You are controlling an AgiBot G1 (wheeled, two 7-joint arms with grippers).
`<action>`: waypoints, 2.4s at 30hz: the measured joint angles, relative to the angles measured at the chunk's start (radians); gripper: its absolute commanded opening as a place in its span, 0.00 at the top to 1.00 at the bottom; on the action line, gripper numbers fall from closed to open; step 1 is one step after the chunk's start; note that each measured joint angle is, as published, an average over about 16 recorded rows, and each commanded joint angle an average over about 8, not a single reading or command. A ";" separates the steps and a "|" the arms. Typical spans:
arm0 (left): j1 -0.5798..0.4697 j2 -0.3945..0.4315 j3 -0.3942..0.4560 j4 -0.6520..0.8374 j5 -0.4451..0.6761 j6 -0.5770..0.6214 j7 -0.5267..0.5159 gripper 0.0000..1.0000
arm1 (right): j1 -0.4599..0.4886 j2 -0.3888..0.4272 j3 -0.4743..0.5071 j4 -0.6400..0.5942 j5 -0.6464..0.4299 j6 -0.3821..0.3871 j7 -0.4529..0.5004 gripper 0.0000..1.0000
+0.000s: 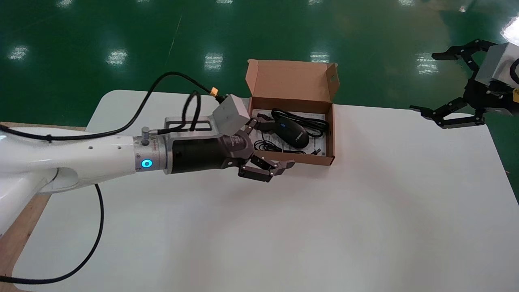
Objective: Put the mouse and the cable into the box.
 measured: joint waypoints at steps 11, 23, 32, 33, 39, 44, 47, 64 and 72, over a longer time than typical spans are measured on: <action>0.118 -0.139 -0.202 -0.147 -0.056 0.164 -0.061 0.00 | -0.188 0.022 0.078 0.217 0.183 -0.064 0.202 0.00; 0.247 -0.291 -0.423 -0.307 -0.116 0.342 -0.127 0.00 | -0.394 0.046 0.163 0.454 0.383 -0.135 0.423 0.00; 0.337 -0.398 -0.579 -0.419 -0.158 0.468 -0.173 0.00 | -0.541 0.063 0.224 0.624 0.526 -0.185 0.580 0.00; 0.345 -0.407 -0.594 -0.430 -0.162 0.480 -0.176 0.00 | -0.555 0.065 0.230 0.640 0.540 -0.190 0.595 0.00; 0.380 -0.448 -0.656 -0.474 -0.178 0.530 -0.191 0.00 | -0.616 0.072 0.256 0.710 0.599 -0.210 0.654 0.00; 0.388 -0.459 -0.672 -0.485 -0.182 0.543 -0.194 0.00 | -0.634 0.074 0.263 0.731 0.617 -0.216 0.670 0.00; 0.389 -0.459 -0.673 -0.485 -0.182 0.543 -0.194 0.00 | -0.636 0.075 0.264 0.733 0.619 -0.217 0.671 0.00; 0.379 -0.448 -0.652 -0.472 -0.179 0.527 -0.194 0.00 | -0.617 0.073 0.256 0.710 0.600 -0.210 0.659 0.00; 0.378 -0.446 -0.649 -0.470 -0.179 0.524 -0.194 0.00 | -0.614 0.072 0.254 0.707 0.596 -0.209 0.657 0.00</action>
